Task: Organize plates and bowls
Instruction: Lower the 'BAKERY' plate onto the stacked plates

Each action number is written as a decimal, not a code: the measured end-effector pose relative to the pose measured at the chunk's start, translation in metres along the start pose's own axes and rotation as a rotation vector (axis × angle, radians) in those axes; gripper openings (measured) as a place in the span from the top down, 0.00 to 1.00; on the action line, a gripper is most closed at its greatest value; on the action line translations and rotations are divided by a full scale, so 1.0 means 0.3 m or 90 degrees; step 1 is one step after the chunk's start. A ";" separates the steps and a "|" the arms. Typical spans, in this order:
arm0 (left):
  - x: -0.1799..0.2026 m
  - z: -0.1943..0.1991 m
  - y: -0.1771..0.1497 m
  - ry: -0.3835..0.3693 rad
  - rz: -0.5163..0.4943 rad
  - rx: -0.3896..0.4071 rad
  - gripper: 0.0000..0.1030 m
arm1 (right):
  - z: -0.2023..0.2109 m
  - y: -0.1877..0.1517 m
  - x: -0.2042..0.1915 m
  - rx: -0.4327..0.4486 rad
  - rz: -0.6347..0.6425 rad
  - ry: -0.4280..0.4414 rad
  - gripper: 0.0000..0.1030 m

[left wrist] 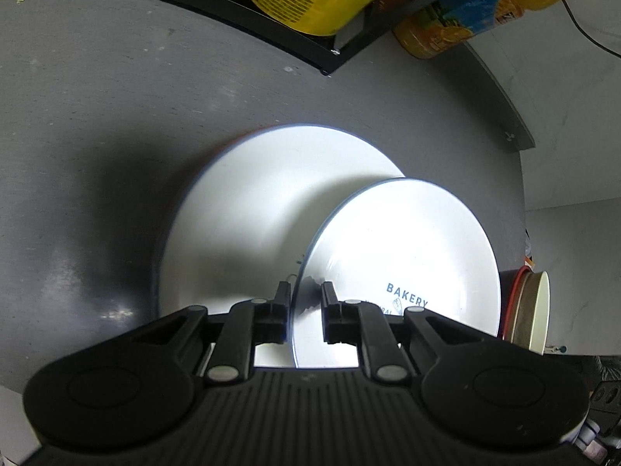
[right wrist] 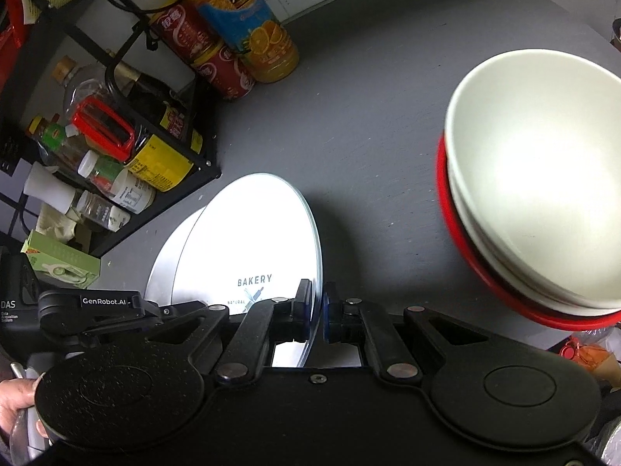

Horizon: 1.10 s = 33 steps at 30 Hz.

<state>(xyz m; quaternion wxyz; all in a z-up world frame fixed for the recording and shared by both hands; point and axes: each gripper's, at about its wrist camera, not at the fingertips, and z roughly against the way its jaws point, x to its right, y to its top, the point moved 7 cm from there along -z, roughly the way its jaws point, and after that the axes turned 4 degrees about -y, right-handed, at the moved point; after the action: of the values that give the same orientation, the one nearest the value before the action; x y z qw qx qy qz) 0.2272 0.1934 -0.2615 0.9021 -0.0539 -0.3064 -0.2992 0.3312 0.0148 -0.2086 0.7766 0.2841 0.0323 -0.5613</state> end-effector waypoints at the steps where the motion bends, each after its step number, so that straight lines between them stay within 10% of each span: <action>1: -0.006 0.001 -0.001 0.003 0.002 0.001 0.88 | -0.003 -0.001 -0.004 -0.001 0.002 0.001 0.94; 26: -0.056 0.155 0.048 0.021 0.005 0.029 0.87 | -0.069 -0.036 -0.045 -0.018 0.026 -0.015 0.92; 33: -0.034 0.226 0.069 0.042 -0.031 0.064 0.53 | -0.084 -0.045 -0.052 -0.022 0.030 -0.026 0.89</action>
<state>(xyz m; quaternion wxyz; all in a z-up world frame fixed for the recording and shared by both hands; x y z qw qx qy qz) 0.1973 0.2345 -0.2108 0.9057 0.0087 -0.2923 -0.3070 0.3202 0.0374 -0.2292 0.7947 0.2601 0.0195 -0.5481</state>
